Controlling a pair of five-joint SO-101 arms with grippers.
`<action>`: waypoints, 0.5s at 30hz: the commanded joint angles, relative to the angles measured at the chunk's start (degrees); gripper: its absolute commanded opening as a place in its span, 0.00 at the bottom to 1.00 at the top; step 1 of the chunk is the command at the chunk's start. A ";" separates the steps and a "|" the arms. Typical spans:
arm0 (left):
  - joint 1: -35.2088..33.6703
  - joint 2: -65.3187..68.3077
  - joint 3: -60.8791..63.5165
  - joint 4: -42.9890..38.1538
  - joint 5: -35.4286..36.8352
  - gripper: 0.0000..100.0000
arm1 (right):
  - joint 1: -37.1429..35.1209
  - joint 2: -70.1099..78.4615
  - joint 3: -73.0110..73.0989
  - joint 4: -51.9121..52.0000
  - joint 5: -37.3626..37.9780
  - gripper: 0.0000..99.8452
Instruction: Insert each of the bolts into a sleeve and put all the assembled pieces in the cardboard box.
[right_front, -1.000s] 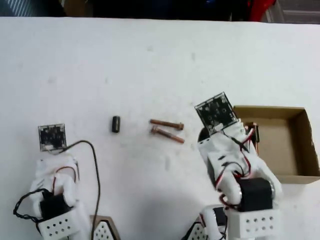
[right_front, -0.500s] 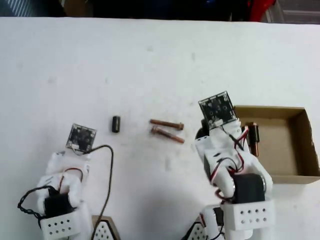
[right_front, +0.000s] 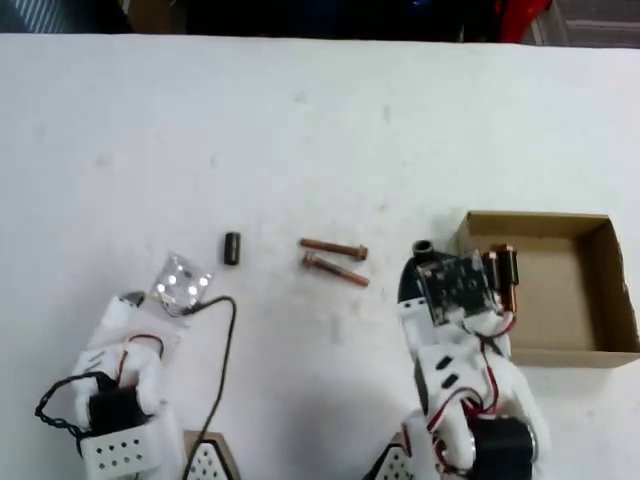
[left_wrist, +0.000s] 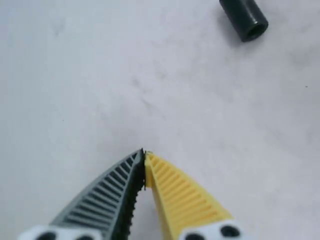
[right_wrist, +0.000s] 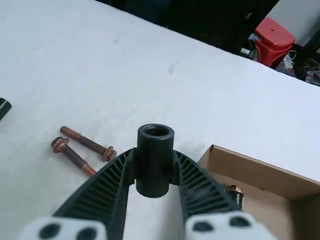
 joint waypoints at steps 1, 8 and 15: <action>0.40 -0.48 -8.62 3.43 -4.84 0.02 | 3.12 -5.41 1.23 -1.63 -0.53 0.02; 0.31 4.97 -18.02 5.10 -12.04 0.02 | 3.47 -5.32 6.77 -6.37 -0.53 0.02; 0.48 29.85 -36.31 5.27 -11.87 0.02 | 4.00 -5.41 12.75 -11.47 -0.53 0.02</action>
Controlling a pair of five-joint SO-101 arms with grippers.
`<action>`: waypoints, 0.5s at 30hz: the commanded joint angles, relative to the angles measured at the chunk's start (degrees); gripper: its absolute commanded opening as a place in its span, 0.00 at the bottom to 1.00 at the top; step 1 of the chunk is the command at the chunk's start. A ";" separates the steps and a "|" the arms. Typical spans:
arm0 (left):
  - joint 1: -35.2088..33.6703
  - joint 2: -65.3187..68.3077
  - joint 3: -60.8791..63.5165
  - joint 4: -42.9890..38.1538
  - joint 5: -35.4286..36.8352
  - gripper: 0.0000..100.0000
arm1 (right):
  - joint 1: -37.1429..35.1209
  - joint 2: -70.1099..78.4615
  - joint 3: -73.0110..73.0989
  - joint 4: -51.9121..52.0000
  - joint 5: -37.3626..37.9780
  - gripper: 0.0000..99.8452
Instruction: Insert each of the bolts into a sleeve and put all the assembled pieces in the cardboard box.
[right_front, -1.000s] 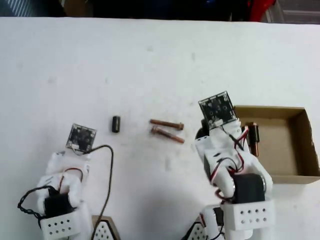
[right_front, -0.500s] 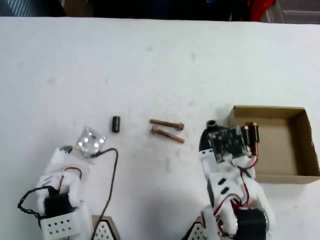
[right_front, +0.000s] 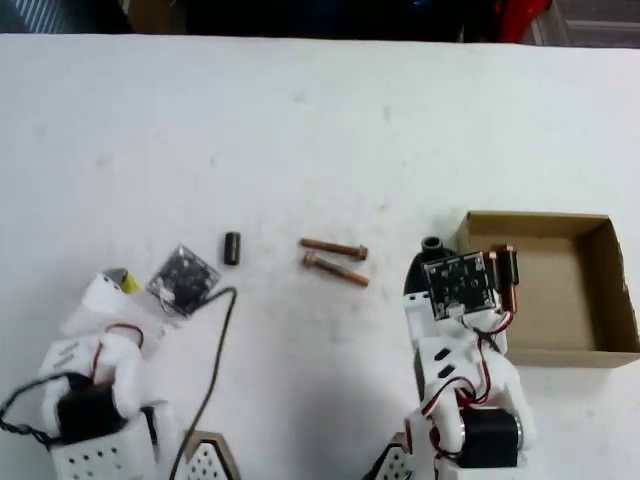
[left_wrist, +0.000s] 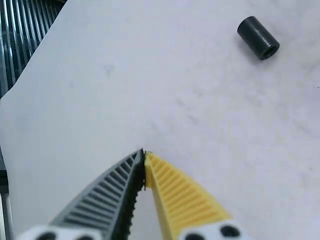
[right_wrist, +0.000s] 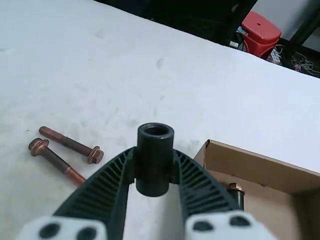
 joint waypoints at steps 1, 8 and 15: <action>0.48 17.63 -13.89 0.35 -0.35 0.02 | 1.80 -0.57 1.49 -3.91 -0.44 0.02; 10.86 36.00 -24.70 2.81 -0.35 0.02 | 8.66 -0.57 4.13 -6.02 -0.53 0.02; 25.98 50.24 -32.88 2.37 -0.35 0.02 | 13.14 -0.57 7.82 -12.44 -0.44 0.02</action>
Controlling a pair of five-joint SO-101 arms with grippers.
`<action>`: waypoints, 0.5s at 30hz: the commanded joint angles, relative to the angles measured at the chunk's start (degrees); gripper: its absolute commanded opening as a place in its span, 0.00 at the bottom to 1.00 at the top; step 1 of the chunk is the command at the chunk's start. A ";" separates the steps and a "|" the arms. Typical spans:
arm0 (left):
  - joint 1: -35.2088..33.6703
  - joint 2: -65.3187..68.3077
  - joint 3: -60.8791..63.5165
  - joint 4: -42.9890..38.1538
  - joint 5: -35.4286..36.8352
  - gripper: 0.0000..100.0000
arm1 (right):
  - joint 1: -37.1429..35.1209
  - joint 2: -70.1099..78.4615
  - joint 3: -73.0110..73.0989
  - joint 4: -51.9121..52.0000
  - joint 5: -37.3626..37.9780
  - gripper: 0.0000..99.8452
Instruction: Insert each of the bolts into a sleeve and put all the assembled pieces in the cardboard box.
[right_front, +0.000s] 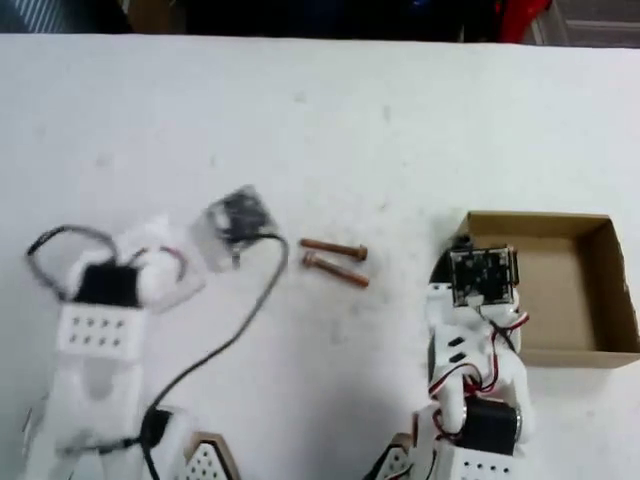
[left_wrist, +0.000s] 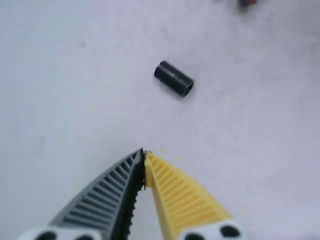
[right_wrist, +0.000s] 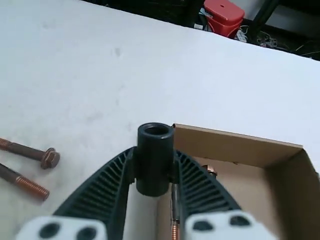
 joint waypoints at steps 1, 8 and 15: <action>9.80 9.80 -7.91 0.09 -0.35 0.02 | 4.79 -0.57 1.67 -6.11 -0.44 0.02; 19.74 29.76 -21.01 0.18 -0.79 0.12 | 8.66 -0.57 7.03 -12.97 -0.44 0.02; 24.84 49.19 -35.60 0.00 -6.95 0.13 | 9.19 -0.57 7.56 -13.14 -0.44 0.02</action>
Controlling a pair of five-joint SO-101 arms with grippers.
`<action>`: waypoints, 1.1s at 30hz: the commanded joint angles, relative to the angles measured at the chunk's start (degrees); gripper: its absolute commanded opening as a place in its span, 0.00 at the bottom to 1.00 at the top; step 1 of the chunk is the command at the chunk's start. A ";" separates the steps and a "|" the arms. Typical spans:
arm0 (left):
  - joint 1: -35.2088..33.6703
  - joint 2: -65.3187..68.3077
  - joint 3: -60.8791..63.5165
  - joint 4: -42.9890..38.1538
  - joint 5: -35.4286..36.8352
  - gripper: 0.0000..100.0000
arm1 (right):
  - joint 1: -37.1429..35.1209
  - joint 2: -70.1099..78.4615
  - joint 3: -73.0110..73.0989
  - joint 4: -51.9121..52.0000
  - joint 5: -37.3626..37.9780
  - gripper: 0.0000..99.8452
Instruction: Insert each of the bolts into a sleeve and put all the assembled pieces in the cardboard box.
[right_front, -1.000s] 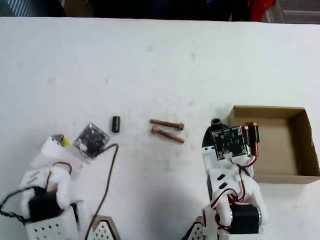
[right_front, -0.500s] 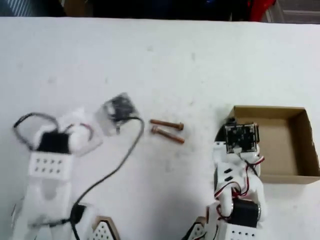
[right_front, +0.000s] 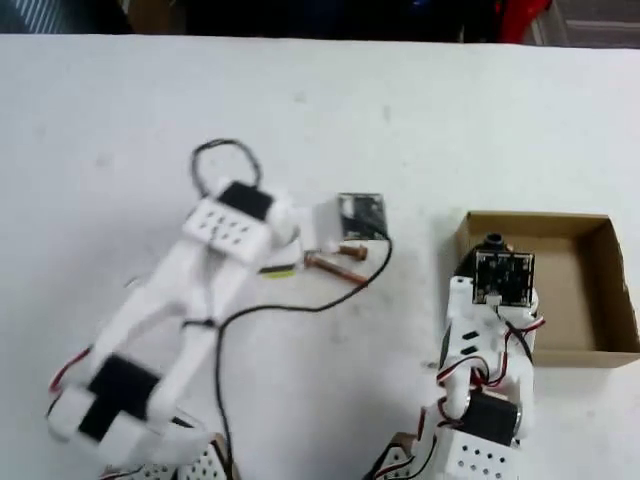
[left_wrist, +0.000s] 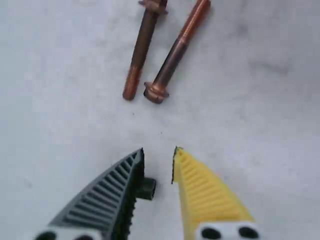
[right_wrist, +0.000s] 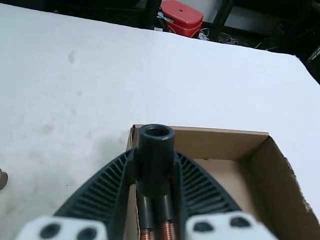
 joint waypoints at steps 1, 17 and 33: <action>2.59 10.86 -11.34 0.09 -5.80 0.13 | 0.66 -0.57 -0.26 -1.63 -0.44 0.02; 5.67 34.51 -36.13 0.09 -6.68 0.22 | 0.22 -0.57 0.62 -1.71 -0.09 0.02; 7.43 47.60 -48.70 0.00 -6.24 0.22 | 0.22 -0.57 0.62 -1.63 0.00 0.02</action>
